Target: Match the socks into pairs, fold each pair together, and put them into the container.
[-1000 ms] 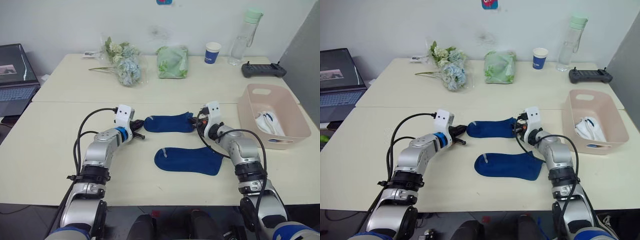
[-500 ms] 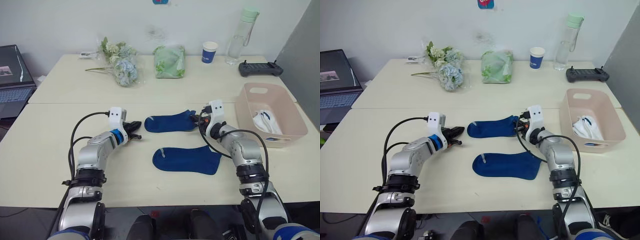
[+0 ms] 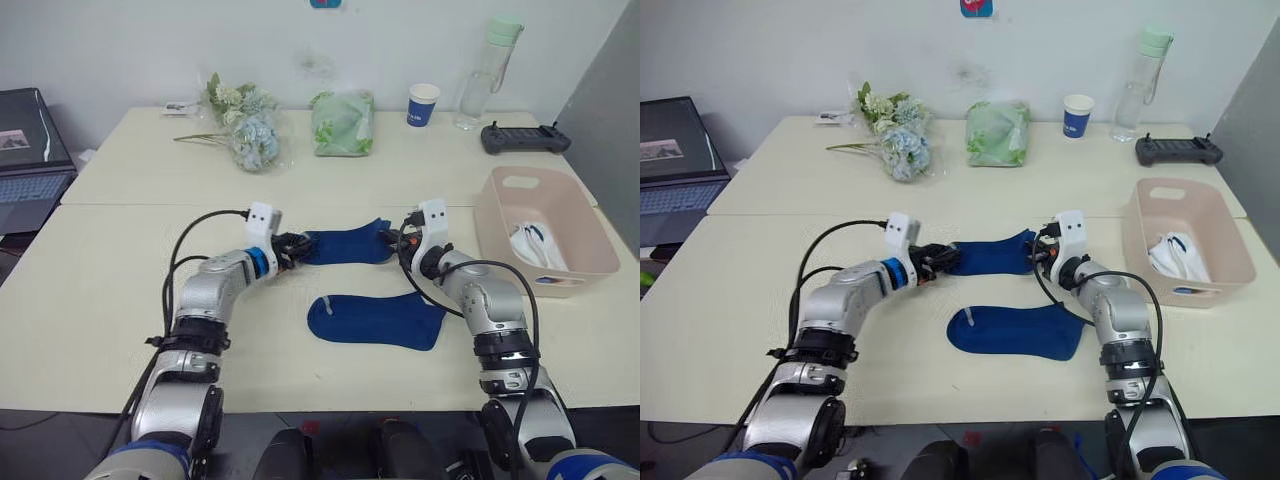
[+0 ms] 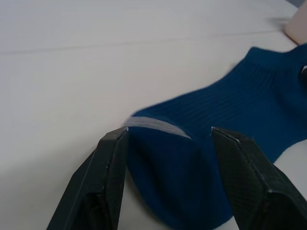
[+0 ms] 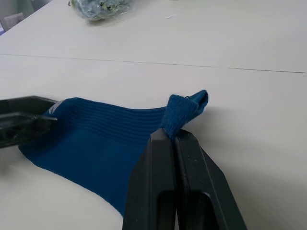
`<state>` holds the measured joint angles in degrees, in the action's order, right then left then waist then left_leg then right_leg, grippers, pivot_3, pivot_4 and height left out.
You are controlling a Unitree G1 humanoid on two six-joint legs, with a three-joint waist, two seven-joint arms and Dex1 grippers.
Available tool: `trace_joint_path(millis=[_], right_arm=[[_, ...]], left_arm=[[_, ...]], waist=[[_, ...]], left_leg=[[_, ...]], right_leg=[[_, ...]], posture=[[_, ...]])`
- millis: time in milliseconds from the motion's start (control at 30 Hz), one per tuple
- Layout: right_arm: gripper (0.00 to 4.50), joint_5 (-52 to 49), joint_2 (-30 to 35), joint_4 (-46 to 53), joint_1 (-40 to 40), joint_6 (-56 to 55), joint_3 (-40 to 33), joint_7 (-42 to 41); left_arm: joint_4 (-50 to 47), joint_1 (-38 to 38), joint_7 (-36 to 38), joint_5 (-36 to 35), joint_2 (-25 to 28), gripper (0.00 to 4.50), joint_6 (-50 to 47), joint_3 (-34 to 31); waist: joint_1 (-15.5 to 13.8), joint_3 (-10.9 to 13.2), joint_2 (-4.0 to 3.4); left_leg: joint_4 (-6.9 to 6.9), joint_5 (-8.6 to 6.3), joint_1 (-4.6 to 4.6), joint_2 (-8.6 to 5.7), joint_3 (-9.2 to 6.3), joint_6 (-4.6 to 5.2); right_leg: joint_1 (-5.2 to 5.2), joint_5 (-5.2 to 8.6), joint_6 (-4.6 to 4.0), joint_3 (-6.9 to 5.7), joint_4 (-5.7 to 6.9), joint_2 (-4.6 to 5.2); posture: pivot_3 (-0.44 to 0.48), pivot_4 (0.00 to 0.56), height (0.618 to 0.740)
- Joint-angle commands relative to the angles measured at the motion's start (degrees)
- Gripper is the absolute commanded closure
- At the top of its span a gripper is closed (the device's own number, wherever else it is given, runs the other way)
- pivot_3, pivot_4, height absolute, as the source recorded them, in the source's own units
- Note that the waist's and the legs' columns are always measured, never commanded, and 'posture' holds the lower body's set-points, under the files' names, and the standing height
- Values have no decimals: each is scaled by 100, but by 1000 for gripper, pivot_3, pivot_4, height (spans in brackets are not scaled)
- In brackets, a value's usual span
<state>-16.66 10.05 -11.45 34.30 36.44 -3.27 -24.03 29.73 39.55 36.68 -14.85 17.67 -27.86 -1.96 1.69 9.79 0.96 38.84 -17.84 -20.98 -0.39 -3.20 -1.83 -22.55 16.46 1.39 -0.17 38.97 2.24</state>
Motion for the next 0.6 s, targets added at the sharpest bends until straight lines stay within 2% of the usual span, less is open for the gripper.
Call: trace_joint_path(millis=[33, 100, 300, 333, 467, 600], right_arm=[[4500, -78, 1, 305, 5, -19, -46, 36], [4500, -102, 13, 387, -3, 25, -48, 63], [4500, -142, 33, 566, -81, 82, -81, 92], [4500, -144, 32, 591, -94, 86, -87, 97], [4500, -181, 4, 773, -149, 118, -107, 134], [4500, -332, 62, 1397, -296, 445, -174, 217]], left_arm=[[206, 113, -100, 357, 46, 1923, 210, 237], [162, 121, -18, 291, 20, 2360, 246, 176], [-46, 87, 34, 161, -5, 4289, 238, 64], [-69, 77, 47, 135, -11, 4472, 249, 46], [-237, 34, 122, 35, -36, 4472, 286, 6], [-929, -96, 358, -151, 52, 4472, -52, 95]], waist=[[9, 0, 0], [9, 0, 0], [1, 0, 0], [0, 0, 0], [0, 0, 0], [0, 0, 0]], left_leg=[[0, 0, 1, 0, 0, 0], [0, 0, 2, 0, 0, 0], [0, 0, -3, -1, 0, -1], [0, 0, -3, -1, 0, -1], [0, 0, -3, 0, 0, 0], [0, 1, -14, 1, 0, -2]], right_leg=[[0, 0, 0, 0, 2, 0], [0, 0, 0, 0, 3, -1], [-1, 0, 0, 1, -2, 1], [-1, 0, 0, 2, -2, 1], [-4, 0, 0, 2, 0, 0], [-14, 0, 0, 4, 1, 1]], posture=[[0, 150, 740], [0, 150, 740], [0, 150, 740], [0, 150, 740], [0, 150, 740], [0, 150, 740]])
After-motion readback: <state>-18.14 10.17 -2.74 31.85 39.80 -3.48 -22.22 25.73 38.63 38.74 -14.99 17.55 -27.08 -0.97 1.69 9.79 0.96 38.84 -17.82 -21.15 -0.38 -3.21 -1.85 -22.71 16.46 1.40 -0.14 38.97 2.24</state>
